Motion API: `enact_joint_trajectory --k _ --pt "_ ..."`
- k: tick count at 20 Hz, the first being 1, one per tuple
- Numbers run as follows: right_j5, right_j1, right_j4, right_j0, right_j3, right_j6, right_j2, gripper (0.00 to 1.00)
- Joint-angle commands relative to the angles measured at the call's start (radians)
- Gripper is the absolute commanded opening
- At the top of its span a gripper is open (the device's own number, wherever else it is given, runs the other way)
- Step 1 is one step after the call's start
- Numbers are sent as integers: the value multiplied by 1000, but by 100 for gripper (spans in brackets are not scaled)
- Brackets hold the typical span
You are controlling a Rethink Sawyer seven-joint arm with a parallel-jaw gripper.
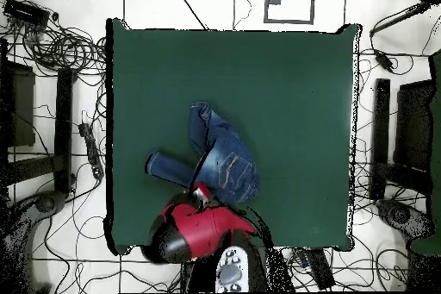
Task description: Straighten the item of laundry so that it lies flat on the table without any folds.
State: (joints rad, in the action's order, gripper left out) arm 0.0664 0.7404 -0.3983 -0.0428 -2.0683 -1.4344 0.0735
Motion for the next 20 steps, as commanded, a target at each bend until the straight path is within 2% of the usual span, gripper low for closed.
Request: enact_joint_trajectory --k 1,12,20 --pt "-28 23 98 -44 -230 -355 37 0" --pt "-215 -19 221 -158 -390 -475 129 0" --pt "-381 -84 276 -192 -532 -584 98 0"
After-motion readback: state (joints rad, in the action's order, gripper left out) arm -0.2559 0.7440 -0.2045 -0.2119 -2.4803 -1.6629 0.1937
